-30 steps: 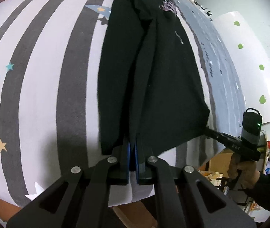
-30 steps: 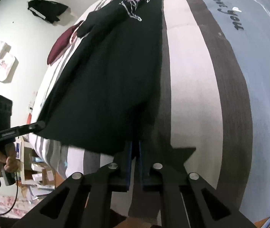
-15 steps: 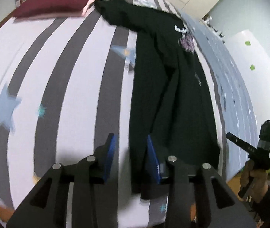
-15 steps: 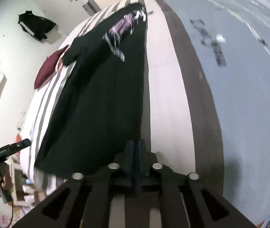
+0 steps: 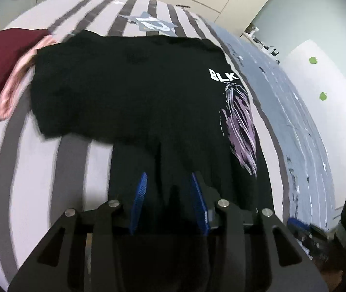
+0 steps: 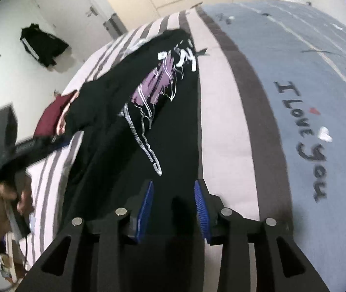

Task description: Fold clothes

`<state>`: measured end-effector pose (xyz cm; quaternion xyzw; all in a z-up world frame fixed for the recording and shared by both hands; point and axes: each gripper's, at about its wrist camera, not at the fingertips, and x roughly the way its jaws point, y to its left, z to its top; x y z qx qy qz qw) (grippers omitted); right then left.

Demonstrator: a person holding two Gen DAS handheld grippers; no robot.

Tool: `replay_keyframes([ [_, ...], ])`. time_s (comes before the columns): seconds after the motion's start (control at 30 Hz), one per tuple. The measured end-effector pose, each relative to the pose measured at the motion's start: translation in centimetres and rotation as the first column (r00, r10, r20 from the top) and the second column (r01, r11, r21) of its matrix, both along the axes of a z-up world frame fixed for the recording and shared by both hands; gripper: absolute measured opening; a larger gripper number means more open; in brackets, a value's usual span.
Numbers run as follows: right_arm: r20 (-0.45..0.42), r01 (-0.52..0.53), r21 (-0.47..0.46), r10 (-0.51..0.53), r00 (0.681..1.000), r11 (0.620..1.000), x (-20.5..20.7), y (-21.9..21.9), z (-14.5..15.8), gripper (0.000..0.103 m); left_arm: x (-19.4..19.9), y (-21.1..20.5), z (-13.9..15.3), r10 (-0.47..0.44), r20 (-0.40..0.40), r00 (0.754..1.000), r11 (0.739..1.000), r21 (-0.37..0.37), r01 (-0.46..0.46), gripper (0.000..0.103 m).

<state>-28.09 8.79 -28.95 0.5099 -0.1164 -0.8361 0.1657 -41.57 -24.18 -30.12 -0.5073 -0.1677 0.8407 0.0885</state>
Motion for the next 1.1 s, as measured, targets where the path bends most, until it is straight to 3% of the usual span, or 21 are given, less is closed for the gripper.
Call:
replay_keyframes([
  [0.1, -0.007, -0.022, -0.014, 0.022, 1.0, 1.0, -1.8, 0.4, -0.4, 0.032, -1.8, 0.7, -1.3, -0.012, 0.041, 0.999, 0.999, -0.046, 0.014, 0.035],
  [0.17, -0.012, -0.042, -0.014, 0.042, 0.999, 0.999, -2.8, 0.6, -0.7, 0.032, -2.1, 1.1, -1.1, -0.033, 0.011, 0.999, 0.997, -0.069, 0.034, 0.032],
  [0.23, -0.001, -0.053, -0.016, 0.053, 0.999, 0.998, -3.8, 0.8, -1.3, 0.032, -2.0, 1.1, -0.8, -0.046, -0.024, 0.999, 0.993, -0.108, 0.043, 0.0],
  [0.27, 0.009, -0.054, -0.017, 0.054, 0.998, 0.998, -4.3, 1.0, -1.7, 0.032, -2.0, 0.6, -0.7, -0.038, -0.027, 0.999, 0.993, -0.111, 0.035, 0.0],
  [0.5, 0.051, -0.057, 0.001, 0.057, 0.997, 0.998, -5.2, 0.4, -4.0, 0.032, -1.3, -4.6, 0.3, 0.064, -0.076, 0.995, 0.994, -0.089, -0.07, 0.0],
  [0.8, 0.051, -0.045, 0.078, 0.041, 0.998, 0.996, -5.2, -0.3, -3.7, 0.033, -2.9, -8.4, -1.8, 0.127, -0.043, 0.991, 0.992, -0.021, -0.128, 0.002],
  [0.9, 0.053, -0.044, 0.1, 0.038, 0.998, 0.994, -5.1, -0.4, -3.4, 0.032, -2.1, -9.9, -1.3, 0.178, -0.011, 0.984, 0.982, 0.066, -0.177, 0.017],
  [0.97, 0.053, -0.039, 0.114, 0.033, 0.998, 0.993, -5.0, -0.6, -3.2, 0.032, -0.2, -9.9, -0.5, 0.156, -0.003, 0.988, 0.983, 0.102, -0.155, 0.021],
  [1.1, 0.042, -0.029, 0.113, 0.024, 0.999, 0.993, -4.5, -0.7, -2.3, 0.032, 4.6, -7.0, 0.6, 0.042, 0.012, 0.999, 0.995, 0.086, -0.042, 0.026],
])
